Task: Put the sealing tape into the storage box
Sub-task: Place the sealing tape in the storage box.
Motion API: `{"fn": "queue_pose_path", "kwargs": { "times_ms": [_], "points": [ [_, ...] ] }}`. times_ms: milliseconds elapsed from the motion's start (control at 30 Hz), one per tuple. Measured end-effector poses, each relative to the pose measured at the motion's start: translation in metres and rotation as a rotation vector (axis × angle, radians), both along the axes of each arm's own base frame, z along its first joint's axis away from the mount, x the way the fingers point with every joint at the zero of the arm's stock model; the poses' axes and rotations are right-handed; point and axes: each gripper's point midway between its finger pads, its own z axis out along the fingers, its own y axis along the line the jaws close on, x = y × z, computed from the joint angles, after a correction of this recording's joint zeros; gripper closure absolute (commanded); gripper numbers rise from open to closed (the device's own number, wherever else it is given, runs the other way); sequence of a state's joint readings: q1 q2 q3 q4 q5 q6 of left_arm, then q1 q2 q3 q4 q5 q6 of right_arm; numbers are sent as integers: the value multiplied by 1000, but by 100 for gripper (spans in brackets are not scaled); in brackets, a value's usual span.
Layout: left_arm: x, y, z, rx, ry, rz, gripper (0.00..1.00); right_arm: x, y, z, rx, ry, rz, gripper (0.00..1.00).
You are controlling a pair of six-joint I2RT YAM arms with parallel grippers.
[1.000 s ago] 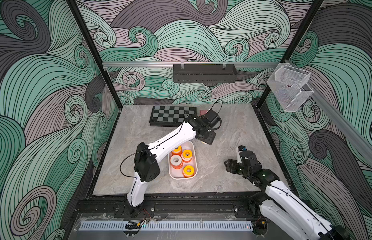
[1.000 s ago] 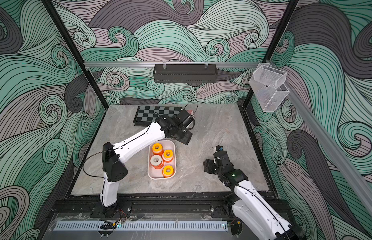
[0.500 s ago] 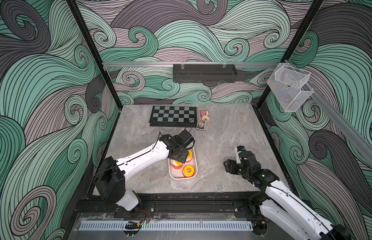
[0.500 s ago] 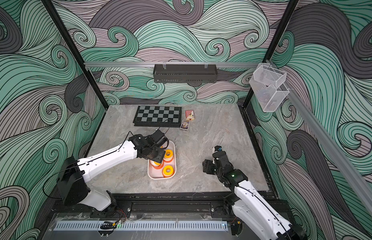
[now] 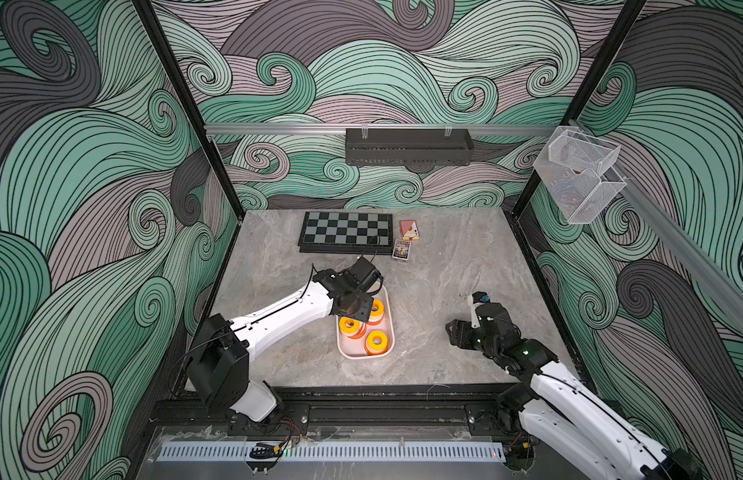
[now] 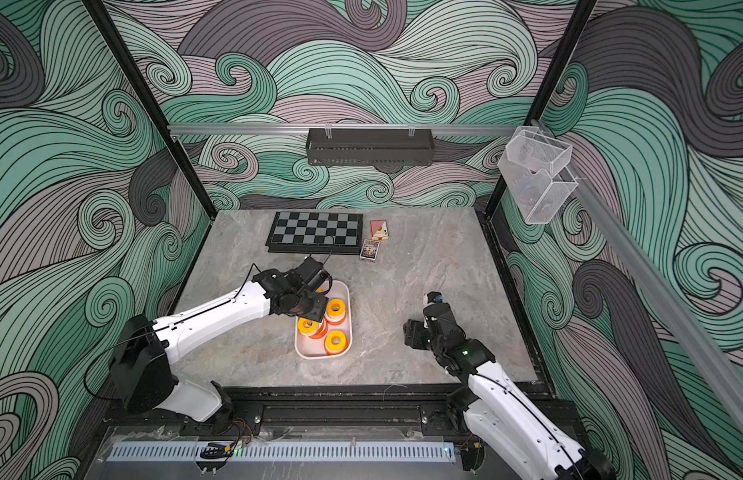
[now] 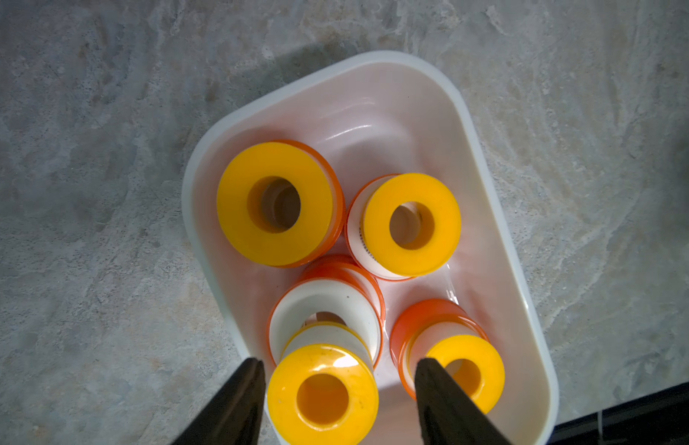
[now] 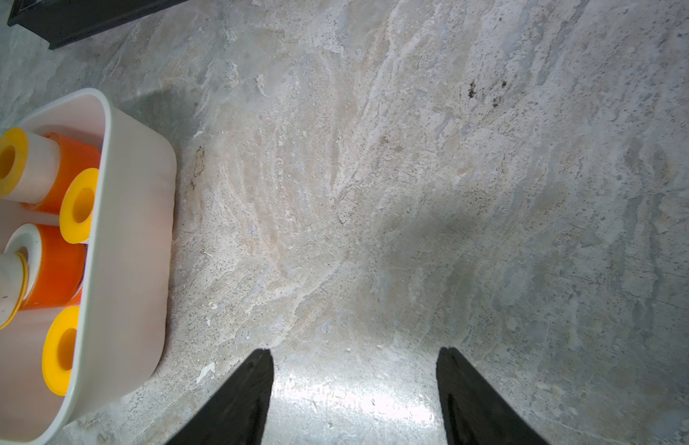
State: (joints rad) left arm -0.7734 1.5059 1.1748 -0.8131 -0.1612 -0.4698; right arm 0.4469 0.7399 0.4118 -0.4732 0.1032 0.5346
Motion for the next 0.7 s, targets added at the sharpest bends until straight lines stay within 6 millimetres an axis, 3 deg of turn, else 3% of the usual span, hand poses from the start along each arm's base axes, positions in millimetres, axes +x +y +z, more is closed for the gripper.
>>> {"fn": "queue_pose_path", "kwargs": {
  "times_ms": [167, 333, 433, 567, 700],
  "points": [
    [-9, 6, 10, -43, -2, 33, 38, 0, 1, 0, -1, 0, 4, 28],
    [-39, 24, 20, -121, -3, 52, 64, -1, 2, 0, -1, -1, 9, 28],
    [-57, 29, 12, -153, 37, 46, 71, -1, 2, 0, -2, -1, 11, 28],
    [-77, 36, -12, -140, 116, 52, 73, -1, 2, 0, -3, -2, 12, 28],
    [-83, 35, -22, -128, 152, 53, 73, -1, 2, 0, -7, -3, 10, 28]
  ]
}}
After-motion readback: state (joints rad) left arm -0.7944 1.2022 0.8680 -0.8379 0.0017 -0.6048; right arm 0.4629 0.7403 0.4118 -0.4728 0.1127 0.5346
